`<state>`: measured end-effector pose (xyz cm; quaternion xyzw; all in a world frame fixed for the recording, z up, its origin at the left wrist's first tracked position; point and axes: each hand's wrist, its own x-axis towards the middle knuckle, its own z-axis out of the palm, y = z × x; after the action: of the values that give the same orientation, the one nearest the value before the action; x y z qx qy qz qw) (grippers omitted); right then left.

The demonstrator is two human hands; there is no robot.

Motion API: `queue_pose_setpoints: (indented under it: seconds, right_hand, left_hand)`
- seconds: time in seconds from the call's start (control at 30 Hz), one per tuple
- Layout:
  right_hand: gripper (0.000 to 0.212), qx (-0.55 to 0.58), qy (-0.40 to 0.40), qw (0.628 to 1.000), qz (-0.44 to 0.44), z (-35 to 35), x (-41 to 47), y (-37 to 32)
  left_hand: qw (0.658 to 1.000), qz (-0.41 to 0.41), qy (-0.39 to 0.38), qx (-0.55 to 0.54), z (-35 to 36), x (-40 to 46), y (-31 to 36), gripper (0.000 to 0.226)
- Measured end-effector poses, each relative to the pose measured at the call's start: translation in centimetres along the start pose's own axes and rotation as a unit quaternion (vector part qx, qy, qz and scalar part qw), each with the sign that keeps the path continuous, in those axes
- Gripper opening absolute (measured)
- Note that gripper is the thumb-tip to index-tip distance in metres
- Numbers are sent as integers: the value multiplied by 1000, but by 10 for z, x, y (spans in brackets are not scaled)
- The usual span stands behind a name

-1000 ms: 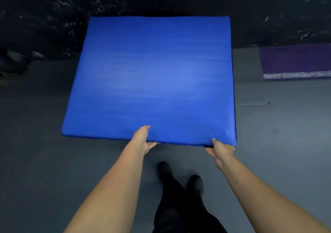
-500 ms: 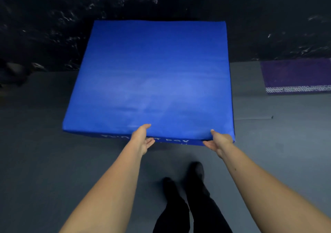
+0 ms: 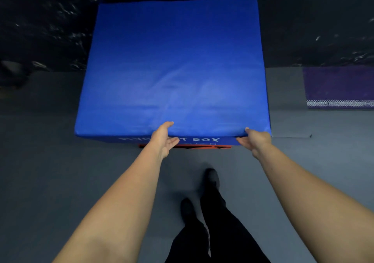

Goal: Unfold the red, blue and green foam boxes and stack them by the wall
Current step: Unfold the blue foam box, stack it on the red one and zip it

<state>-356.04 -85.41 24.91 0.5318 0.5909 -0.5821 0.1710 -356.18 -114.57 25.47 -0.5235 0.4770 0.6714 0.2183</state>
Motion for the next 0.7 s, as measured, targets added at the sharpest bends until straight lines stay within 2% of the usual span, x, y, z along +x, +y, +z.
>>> queue_pose_setpoints:
  seconds: [0.13,0.27,0.4,0.53,0.7]
  right_hand:
    - [32,-27,-31,999,27,-3,4,-4]
    - [31,-44,-2,998,37,-4,6,-1]
    - [40,-90,9,995,40,-2,5,6]
    - [30,-116,-56,988,81,28,-21,11]
    - [43,-129,-118,979,108,96,-61,15]
  left_hand:
    - [1000,-6,22,3,3,3,2,74]
    - [999,-29,16,-12,-1,-3,4,72]
    - [996,-16,83,13,-24,-11,1,58]
    - [991,-9,133,27,-59,-14,9,52]
    - [987,5,161,18,-109,-14,30,52]
